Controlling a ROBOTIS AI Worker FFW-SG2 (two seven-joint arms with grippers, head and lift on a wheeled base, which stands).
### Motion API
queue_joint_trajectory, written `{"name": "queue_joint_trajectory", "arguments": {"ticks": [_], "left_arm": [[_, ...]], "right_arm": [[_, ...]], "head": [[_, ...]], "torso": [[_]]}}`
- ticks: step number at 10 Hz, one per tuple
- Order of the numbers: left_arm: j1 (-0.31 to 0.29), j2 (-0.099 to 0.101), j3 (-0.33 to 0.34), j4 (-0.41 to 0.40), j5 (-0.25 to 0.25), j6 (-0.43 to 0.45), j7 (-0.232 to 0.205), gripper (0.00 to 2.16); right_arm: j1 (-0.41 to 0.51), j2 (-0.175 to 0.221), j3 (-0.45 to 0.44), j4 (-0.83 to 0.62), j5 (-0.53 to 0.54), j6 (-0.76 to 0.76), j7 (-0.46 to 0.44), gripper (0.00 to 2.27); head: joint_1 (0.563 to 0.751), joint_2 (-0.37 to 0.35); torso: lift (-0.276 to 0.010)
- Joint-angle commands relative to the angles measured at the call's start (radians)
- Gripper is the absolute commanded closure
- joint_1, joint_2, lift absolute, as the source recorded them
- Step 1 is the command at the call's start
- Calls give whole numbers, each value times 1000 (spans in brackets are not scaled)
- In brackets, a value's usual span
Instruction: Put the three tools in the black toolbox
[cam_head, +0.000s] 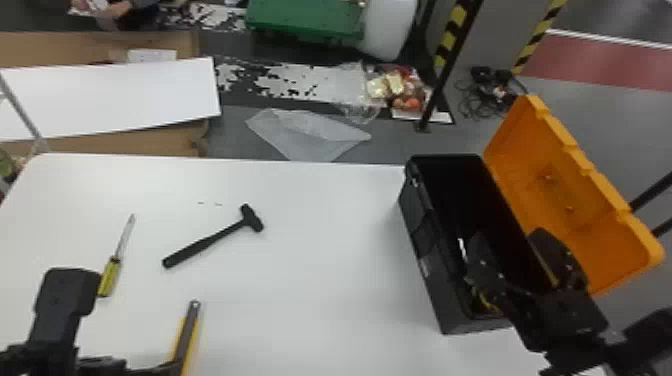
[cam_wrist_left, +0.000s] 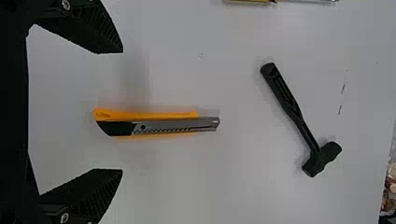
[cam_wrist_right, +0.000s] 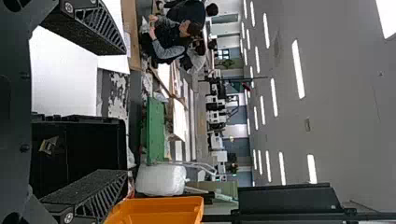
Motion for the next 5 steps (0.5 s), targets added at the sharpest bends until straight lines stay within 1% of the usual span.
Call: {"name": "queue_joint_trajectory", "arguments": {"ticks": [1,2,3,4,5], "left_arm": [[-42,-2,-15,22,12,54,15,83],[-65,-5,-18,26,18,71,27,83],[-86,-9,-21,26,23,71,50,83],[-102,-9,-32,29,21,71,71,83],[-117,-9,-34,41,20,71,76,80]], "right_arm": [[2,0,0,-1,2,-6,0,90],[7,2,0,0,0,-22,0,90],[8,2,0,2,0,-31,2,90],[10,3,0,6,0,-43,2,90],[10,5,0,8,-2,-52,2,90]], "head": [[695,-177],[695,-183],[695,-186],[695,-187],[695,-184]], "torso": [[-55],[-55],[-55],[-55],[-55]]}}
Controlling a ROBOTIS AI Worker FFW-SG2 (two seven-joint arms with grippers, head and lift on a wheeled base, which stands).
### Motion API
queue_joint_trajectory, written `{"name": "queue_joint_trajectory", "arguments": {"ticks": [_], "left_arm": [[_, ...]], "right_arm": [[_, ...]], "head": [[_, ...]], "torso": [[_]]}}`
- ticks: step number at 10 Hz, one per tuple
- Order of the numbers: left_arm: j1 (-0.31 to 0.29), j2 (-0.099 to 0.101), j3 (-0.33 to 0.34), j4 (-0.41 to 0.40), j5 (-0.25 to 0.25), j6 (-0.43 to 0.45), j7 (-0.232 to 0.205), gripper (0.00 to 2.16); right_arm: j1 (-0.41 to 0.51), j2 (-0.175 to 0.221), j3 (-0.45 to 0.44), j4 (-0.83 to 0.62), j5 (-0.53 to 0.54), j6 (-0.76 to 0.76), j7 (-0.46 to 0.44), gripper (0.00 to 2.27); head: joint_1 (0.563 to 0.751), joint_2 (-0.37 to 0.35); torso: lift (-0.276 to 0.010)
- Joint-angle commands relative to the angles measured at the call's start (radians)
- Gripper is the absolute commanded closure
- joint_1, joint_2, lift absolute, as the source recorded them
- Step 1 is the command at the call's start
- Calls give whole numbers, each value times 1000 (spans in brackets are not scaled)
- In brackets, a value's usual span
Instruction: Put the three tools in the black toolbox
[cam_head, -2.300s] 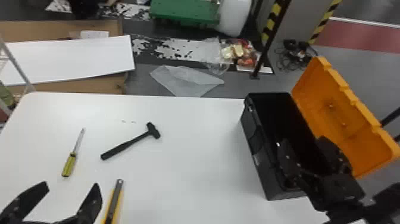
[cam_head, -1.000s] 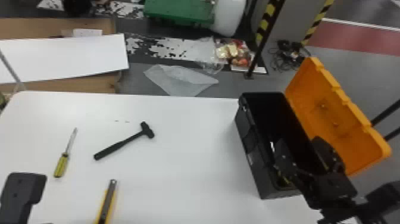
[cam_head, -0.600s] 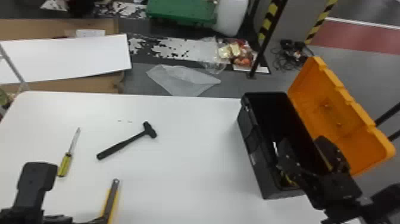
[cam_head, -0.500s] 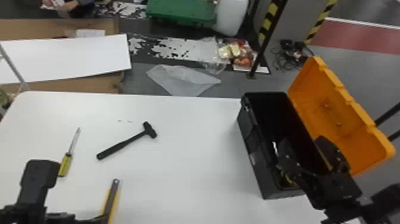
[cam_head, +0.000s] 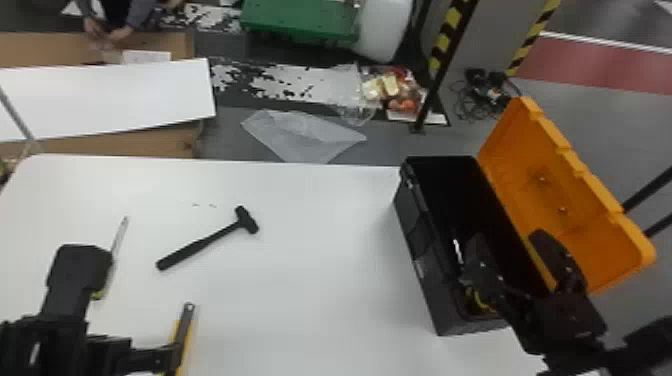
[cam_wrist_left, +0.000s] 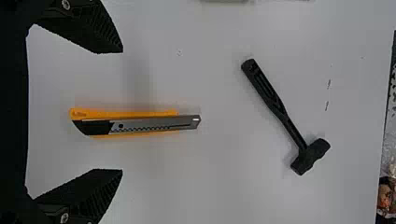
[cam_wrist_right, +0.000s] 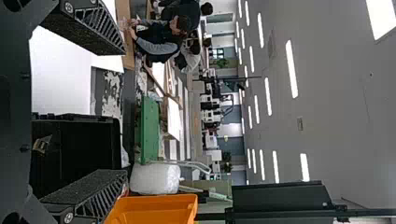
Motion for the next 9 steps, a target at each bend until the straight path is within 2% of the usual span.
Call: {"name": "queue_joint_trajectory", "arguments": {"ticks": [1,3,5,9], "left_arm": [[-15,0,-12,17,0,1,20,80],[-25,0,-49,35,-21,1,50,80],[-29,-2,-69,84,-24,1,51,83],[-52,-5,-107,133,-43,1,91,83]], "right_arm": [[0,1,0,3,-1,-9,0,90],[0,1,3,3,-1,-18,2,90],[0,1,3,1,-1,-24,2,90],[0,1,2,4,-4,-33,11,90]], "head": [[695,-183],[695,-179],[695,-182],[695,-193]], "torso": [[-55],[-55],[-55],[-55]]}}
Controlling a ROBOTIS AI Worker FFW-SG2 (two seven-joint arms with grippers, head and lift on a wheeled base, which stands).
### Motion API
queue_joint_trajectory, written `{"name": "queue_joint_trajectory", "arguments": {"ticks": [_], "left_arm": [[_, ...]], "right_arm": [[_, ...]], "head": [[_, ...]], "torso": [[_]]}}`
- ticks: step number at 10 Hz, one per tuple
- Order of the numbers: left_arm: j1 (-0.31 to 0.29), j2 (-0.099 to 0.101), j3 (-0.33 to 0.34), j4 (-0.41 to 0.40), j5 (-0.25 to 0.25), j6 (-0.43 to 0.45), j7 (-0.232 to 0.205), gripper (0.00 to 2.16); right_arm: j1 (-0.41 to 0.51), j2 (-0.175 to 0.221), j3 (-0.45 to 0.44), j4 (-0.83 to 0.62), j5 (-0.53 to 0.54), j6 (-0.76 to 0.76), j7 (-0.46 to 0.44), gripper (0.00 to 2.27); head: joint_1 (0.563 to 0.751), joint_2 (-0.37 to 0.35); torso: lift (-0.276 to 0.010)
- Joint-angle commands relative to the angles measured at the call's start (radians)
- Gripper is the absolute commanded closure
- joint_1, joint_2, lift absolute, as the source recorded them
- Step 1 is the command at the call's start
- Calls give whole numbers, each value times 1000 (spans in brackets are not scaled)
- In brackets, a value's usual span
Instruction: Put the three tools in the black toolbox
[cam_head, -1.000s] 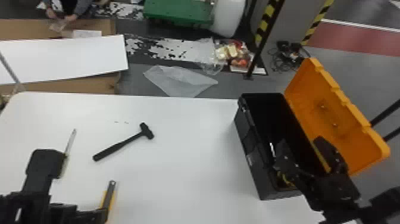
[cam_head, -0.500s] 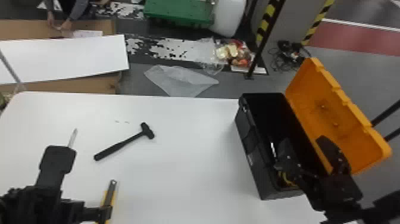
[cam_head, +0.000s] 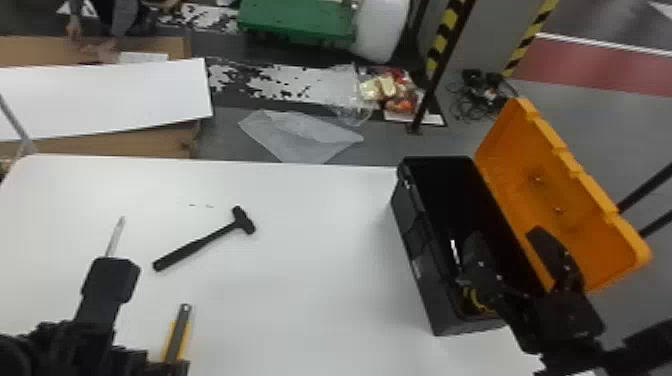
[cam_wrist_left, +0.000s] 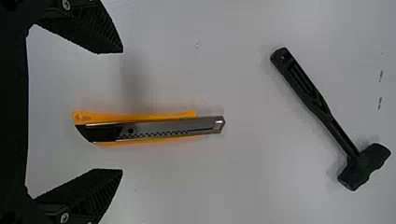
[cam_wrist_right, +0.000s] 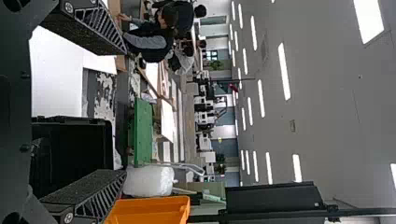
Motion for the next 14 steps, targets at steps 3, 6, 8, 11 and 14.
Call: {"name": "queue_joint_trajectory", "arguments": {"ticks": [3,6,8,11,14], "left_arm": [[-19,-1,-20,6,-9,1,31,83],[-33,-2,-45,37,-14,1,44,83],[-45,-4,-71,72,-12,-28,52,83],[-59,-5,-83,107,-12,-64,55,83],[-85,-13,-94,143,-5,-64,67,83]], "right_arm": [[0,-2,-2,5,-11,-12,3,90],[-2,-3,-3,11,-20,-15,9,90],[-2,-8,-6,11,-23,-21,9,90],[0,-17,-12,11,-28,-18,9,90],[2,-21,-22,13,-39,-21,9,90]], "head": [[695,-193],[695,-193],[695,-206],[695,-223],[695,-234]], "torso": [[-55],[-55],[-55],[-55],[-55]]}}
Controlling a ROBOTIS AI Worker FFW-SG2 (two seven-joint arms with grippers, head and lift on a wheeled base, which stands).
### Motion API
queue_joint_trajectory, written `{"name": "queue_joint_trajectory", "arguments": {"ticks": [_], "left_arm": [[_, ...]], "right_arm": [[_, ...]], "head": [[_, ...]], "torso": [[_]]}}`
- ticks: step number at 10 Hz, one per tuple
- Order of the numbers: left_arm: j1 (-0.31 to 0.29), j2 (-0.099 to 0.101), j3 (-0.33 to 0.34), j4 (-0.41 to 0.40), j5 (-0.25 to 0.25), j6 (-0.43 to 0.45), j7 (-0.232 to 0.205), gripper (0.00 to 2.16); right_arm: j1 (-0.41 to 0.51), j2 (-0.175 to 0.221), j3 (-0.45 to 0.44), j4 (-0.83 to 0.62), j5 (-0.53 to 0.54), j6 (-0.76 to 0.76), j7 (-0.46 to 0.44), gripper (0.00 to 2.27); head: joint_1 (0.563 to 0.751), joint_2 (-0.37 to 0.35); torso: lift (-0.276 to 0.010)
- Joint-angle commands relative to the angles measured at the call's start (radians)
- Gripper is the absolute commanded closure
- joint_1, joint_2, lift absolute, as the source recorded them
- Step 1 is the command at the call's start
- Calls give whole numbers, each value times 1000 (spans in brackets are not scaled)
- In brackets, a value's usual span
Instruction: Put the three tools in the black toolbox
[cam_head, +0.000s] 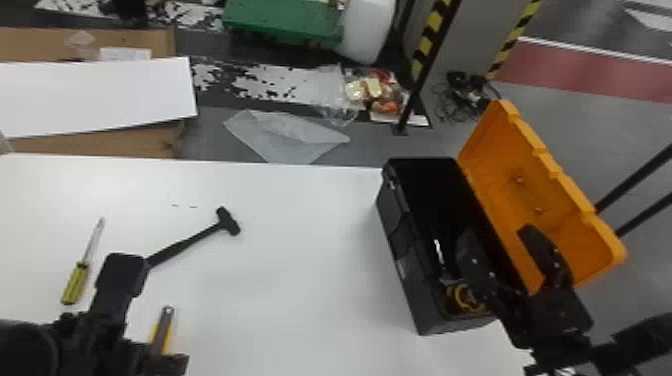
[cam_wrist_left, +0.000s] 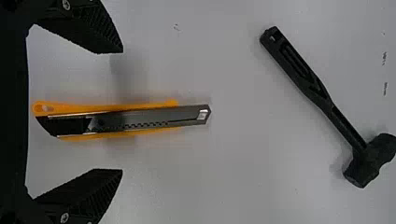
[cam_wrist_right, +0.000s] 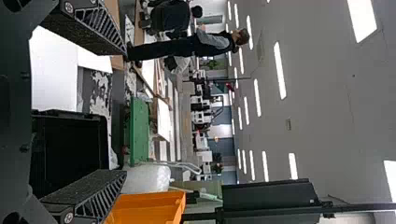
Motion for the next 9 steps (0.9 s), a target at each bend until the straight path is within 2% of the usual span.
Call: {"name": "queue_joint_trajectory", "arguments": {"ticks": [1,5,9], "left_arm": [[-14,0,-8,14,5,0,1,83],[-21,-14,-10,39,10,0,10,83],[-21,-19,-6,59,28,-15,16,80]], "right_arm": [[1,-2,-2,0,-3,0,0,90],[-1,-2,-4,0,-5,0,0,90],[1,-2,-2,0,-6,-9,0,90]], "head": [[695,-237],[695,-249],[695,-260]], "torso": [[-55],[-55],[-55]]}}
